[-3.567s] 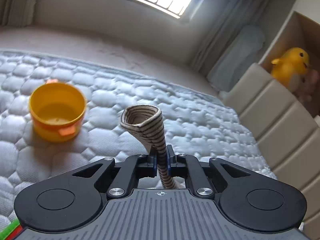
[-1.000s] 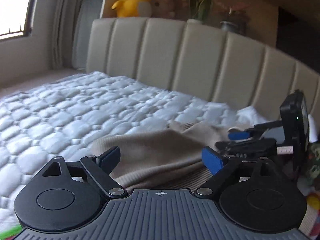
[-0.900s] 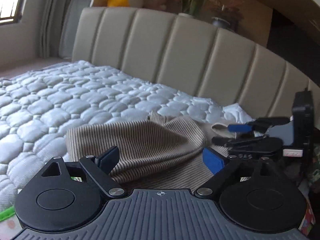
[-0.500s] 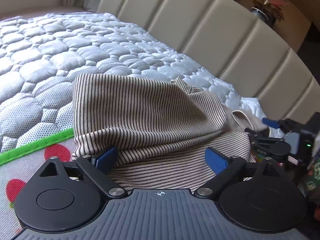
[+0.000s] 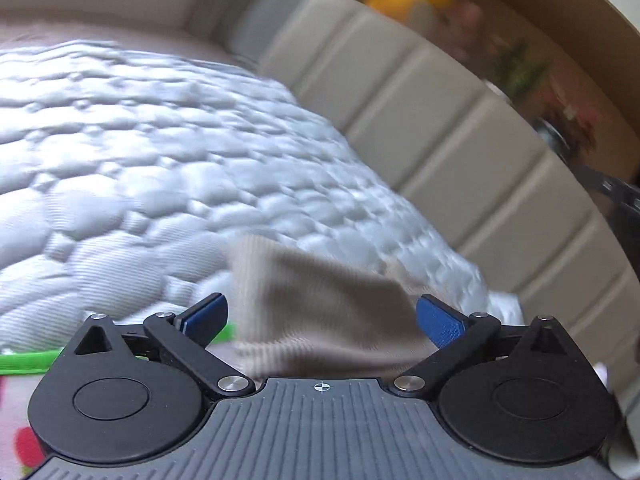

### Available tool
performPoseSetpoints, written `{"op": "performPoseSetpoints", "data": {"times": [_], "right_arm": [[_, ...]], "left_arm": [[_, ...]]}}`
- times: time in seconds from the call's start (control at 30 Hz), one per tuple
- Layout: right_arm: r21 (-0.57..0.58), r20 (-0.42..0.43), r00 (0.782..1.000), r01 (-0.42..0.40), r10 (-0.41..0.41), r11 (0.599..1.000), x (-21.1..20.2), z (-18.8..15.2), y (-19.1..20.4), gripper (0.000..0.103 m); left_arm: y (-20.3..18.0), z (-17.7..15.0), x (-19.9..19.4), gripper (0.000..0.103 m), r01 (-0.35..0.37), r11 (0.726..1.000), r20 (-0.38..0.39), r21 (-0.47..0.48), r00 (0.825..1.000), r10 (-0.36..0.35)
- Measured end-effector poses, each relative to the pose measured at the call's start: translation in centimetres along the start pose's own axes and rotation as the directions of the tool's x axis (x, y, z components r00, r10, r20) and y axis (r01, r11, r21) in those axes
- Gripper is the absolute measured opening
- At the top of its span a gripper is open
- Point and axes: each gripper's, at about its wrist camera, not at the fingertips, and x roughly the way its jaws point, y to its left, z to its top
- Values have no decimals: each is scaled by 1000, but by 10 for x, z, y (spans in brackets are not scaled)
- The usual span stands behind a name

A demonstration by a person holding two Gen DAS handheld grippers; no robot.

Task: Fold clothes
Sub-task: 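Grasp the shirt hem with the right tool while the left tool grasps the shirt edge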

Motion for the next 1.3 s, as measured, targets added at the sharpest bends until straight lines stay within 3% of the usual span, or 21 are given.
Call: {"op": "performPoseSetpoints", "data": {"times": [0.03, 0.07, 0.1, 0.17, 0.33, 0.43, 0.67, 0.73, 0.77, 0.8, 0.87, 0.97, 1.07, 1.17, 1.3], "right_arm": [[-2, -36, 999, 4, -4, 1000, 7, -8, 2, 3], [-5, -72, 997, 8, -8, 1000, 13, -16, 4, 11], [-8, -108, 994, 12, -13, 1000, 20, -24, 6, 33], [-69, -161, 986, 35, -46, 997, 27, -57, 10, 64], [-328, -268, 943, 104, -198, 939, 33, -153, 13, 59], [-409, -290, 920, 130, -264, 903, 27, -196, 1, 45], [-561, -287, 907, 101, -307, 822, 38, -255, -11, 45], [-553, -276, 912, 107, -303, 826, 54, -255, -8, 45], [-548, -271, 914, 110, -301, 829, 61, -255, -7, 39], [-519, -284, 915, 105, -287, 848, 68, -249, -7, 21], [-440, -294, 922, 104, -252, 892, 74, -229, -10, 8], [-274, -240, 951, 123, -192, 954, 59, -173, -23, 8], [-138, -126, 982, 126, -144, 982, 23, -103, -31, 8], [-11, -55, 997, 54, -54, 998, -4, -44, -25, 8], [33, -13, 998, -60, 61, 998, -12, -4, 13, 8]], "left_arm": [[8, 3, 0, 103, -13, 999, -3, -34, 1000, 13], [13, 4, 1, 103, -22, 998, -11, -60, 1000, 21], [18, 5, 2, 103, -29, 996, -19, -84, 999, 27], [18, 5, 4, 103, -32, 996, -28, -86, 999, 30], [13, 3, 9, 103, -46, 998, -39, -36, 998, 44], [11, 0, 14, 103, -48, 999, -56, -20, 997, 47], [0, -9, 25, 103, -62, 997, -90, 45, 994, 66], [-4, -13, 27, 103, -59, 996, -94, 70, 993, 65], [-6, -14, 28, 103, -57, 995, -92, 82, 994, 65], [-7, -15, 28, 103, -57, 994, -86, 93, 994, 66], [-7, -14, 26, 103, -64, 993, -65, 100, 995, 71], [0, -8, 23, 103, -75, 996, -44, 55, 996, 78], [8, 0, 15, 103, -84, 996, -18, -4, 996, 84], [14, 12, -1, 103, -109, 993, 39, -38, 993, 110], [28, 28, -21, 103, -150, 985, 105, -91, 982, 159]]}}
